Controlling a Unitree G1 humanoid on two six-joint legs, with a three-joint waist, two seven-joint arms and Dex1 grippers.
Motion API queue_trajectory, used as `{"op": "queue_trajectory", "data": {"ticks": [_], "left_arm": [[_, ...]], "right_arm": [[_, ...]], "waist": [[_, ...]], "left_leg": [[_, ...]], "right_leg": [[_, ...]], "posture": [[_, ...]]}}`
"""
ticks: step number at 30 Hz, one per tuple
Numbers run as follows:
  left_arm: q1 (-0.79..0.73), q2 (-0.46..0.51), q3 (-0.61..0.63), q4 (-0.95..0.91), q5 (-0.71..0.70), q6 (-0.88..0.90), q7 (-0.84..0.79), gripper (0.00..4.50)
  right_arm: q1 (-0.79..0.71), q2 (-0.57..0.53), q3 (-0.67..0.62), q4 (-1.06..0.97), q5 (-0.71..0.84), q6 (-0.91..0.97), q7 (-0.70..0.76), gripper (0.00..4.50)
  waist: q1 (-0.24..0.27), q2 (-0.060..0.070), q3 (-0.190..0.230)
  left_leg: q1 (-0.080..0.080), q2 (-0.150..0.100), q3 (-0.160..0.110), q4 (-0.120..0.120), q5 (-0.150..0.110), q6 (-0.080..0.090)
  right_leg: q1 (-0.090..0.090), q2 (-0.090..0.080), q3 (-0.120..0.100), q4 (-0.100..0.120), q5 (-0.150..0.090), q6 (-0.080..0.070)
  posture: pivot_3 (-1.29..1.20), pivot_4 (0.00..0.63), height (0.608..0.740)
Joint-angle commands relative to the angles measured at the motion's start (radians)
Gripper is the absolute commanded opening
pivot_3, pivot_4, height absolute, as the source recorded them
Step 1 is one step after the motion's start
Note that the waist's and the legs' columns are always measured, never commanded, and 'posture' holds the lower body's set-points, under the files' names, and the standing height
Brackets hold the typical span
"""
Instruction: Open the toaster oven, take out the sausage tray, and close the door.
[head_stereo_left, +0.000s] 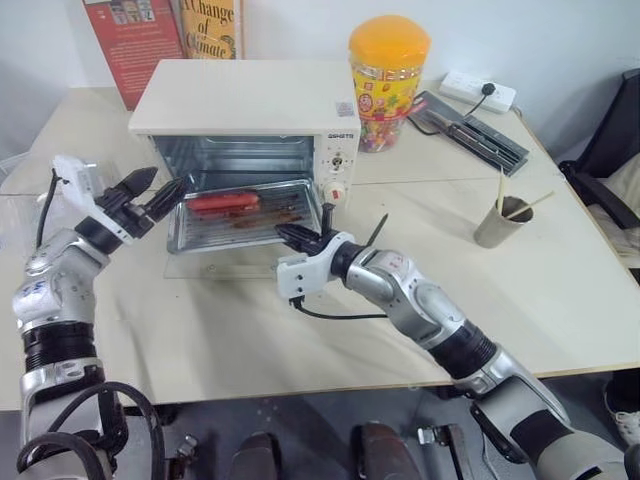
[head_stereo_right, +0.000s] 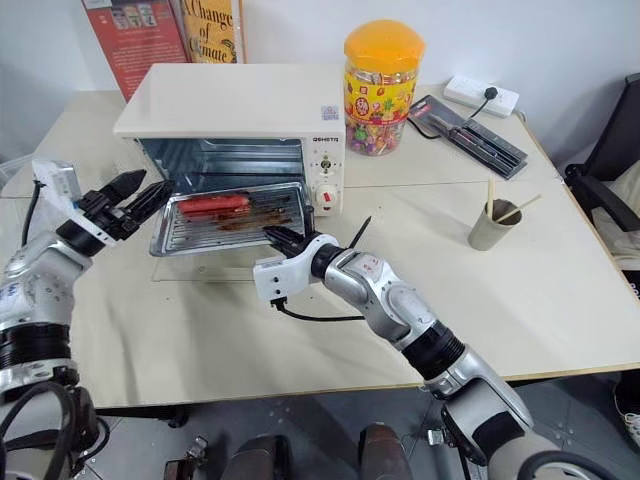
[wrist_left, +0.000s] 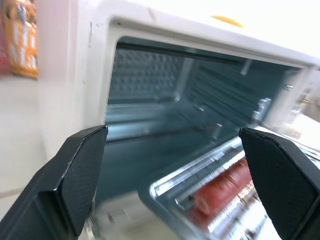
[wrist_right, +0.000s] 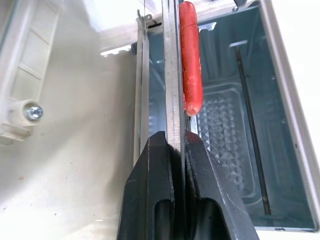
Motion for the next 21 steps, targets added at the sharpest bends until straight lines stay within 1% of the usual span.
{"op": "queue_trajectory", "data": {"ticks": [1, 4, 7, 9, 11, 14, 17, 21], "left_arm": [[0.119, 0.07, 0.091, -0.21, -0.157, 0.226, -0.006, 4.5], [0.194, 0.079, 0.171, -0.319, -0.282, 0.398, 0.079, 4.5], [0.245, 0.058, 0.244, -0.407, -0.407, 0.53, 0.188, 4.5], [0.269, 0.032, 0.284, -0.443, -0.525, 0.615, 0.275, 4.5], [0.286, 0.005, 0.301, -0.459, -0.611, 0.671, 0.356, 4.5], [0.291, -0.023, 0.297, -0.452, -0.694, 0.706, 0.447, 4.5], [0.29, -0.029, 0.28, -0.434, -0.799, 0.746, 0.524, 4.5], [0.309, -0.049, 0.275, -0.417, -0.895, 0.724, 0.617, 4.5]], "right_arm": [[0.009, -0.026, -0.067, -0.069, 0.029, -0.049, -0.027, 0.01], [0.018, -0.036, -0.079, -0.073, 0.045, -0.085, -0.031, 0.01], [0.017, -0.04, -0.087, -0.063, 0.057, -0.117, -0.03, 0.01], [0.011, -0.042, -0.089, -0.05, 0.065, -0.144, -0.03, 0.01], [0.003, -0.044, -0.089, -0.036, 0.075, -0.175, -0.03, 0.01], [0.001, -0.039, -0.089, -0.03, 0.115, -0.207, -0.005, 0.01], [0.003, -0.049, -0.091, -0.034, 0.147, -0.244, 0.018, 0.01], [0.004, -0.063, -0.105, -0.041, 0.169, -0.288, 0.021, 0.01]], "waist": [[-0.002, 0.0, 0.0], [0.003, -0.001, 0.001], [0.011, -0.001, 0.001], [0.018, -0.001, 0.001], [0.021, -0.001, 0.001], [0.023, -0.002, 0.001], [0.023, -0.002, 0.001], [0.023, -0.002, 0.001]], "left_leg": [[0.0, 0.0, 0.0, 0.0, 0.0, 0.0], [0.0, 0.001, 0.0, 0.0, 0.0, 0.0], [0.0, 0.001, 0.0, 0.002, 0.0, 0.0], [0.001, 0.001, 0.0, 0.002, 0.0, 0.0], [0.001, 0.001, 0.0, 0.002, 0.0, 0.0], [0.001, 0.001, 0.0, 0.002, 0.0, 0.0], [0.001, 0.001, 0.0, 0.002, 0.0, 0.0], [0.001, 0.001, 0.0, 0.002, 0.0, 0.0]], "right_leg": [[0.0, 0.0, 0.0, 0.0, 0.0, 0.0], [0.0, 0.0, 0.001, -0.001, 0.0, 0.0], [0.001, 0.0, 0.001, 0.0, 0.0, 0.0], [0.001, 0.0, 0.002, 0.0, 0.0, 0.0], [0.001, 0.0, 0.002, 0.0, 0.0, 0.0], [0.001, 0.0, 0.002, 0.0, 0.0, 0.0], [0.001, 0.0, 0.002, 0.0, 0.0, 0.0], [0.001, 0.0, 0.002, -0.001, 0.0, 0.0]], "posture": [[0.0, 0.15, 0.74], [0.0, 0.15, 0.74], [0.0, 0.15, 0.74], [0.0, 0.15, 0.74], [0.0, 0.15, 0.74], [0.0, 0.15, 0.74], [0.0, 0.15, 0.74], [0.0, 0.15, 0.74]]}}
